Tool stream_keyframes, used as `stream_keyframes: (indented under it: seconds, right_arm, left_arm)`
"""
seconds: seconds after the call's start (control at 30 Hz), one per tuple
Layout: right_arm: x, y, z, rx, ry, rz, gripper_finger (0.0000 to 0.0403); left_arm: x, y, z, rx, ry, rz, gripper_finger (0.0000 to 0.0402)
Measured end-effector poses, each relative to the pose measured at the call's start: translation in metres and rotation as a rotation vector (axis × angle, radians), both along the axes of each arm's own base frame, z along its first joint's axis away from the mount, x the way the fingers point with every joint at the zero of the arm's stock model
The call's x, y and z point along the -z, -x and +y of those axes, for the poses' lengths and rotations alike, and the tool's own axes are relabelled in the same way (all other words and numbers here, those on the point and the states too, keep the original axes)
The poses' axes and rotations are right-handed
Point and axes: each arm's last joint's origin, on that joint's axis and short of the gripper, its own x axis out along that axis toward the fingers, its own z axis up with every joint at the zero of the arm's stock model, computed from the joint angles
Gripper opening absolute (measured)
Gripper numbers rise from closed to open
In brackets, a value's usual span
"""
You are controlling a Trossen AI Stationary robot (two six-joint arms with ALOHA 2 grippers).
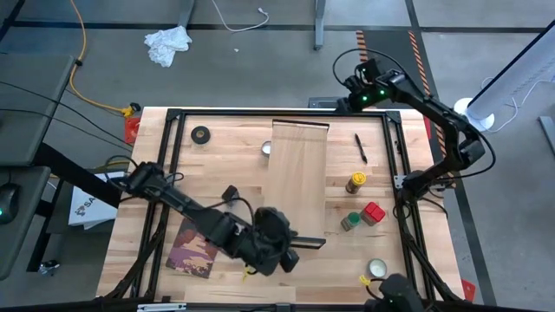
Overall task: Shelf spices
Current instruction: Move the shelf a quarter turn to the left on the table
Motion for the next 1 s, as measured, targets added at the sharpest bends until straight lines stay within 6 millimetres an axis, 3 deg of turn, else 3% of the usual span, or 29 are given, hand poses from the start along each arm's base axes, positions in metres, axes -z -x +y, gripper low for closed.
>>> stream_keyframes:
  seconds: [0.1,0.3,0.5,0.63,0.73,1.0]
  right_arm:
    - [0.003,-0.002,-0.005,0.028,-0.012,-0.008,0.0]
    - [0.02,-0.012,-0.015,0.049,-0.091,-0.007,0.0]
    - [0.031,-0.02,-0.021,0.031,-0.156,-0.042,0.0]
    - [0.031,-0.021,-0.021,0.019,-0.183,-0.071,0.0]
    - [0.031,-0.021,-0.021,0.018,-0.192,-0.074,0.0]
    - [0.032,-0.026,-0.012,-0.044,-0.226,-0.079,0.0]
  left_arm:
    - [0.003,0.008,-0.015,0.073,0.068,0.045,0.0]
    - [0.017,0.033,-0.029,-0.038,0.094,0.166,0.0]
    - [0.029,0.029,-0.031,-0.061,0.094,0.185,0.0]
    - [0.055,0.021,-0.03,-0.153,0.078,0.242,0.0]
    - [0.063,0.015,-0.027,-0.209,0.11,0.242,0.0]
    - [0.059,0.015,-0.02,-0.245,0.063,0.221,0.0]
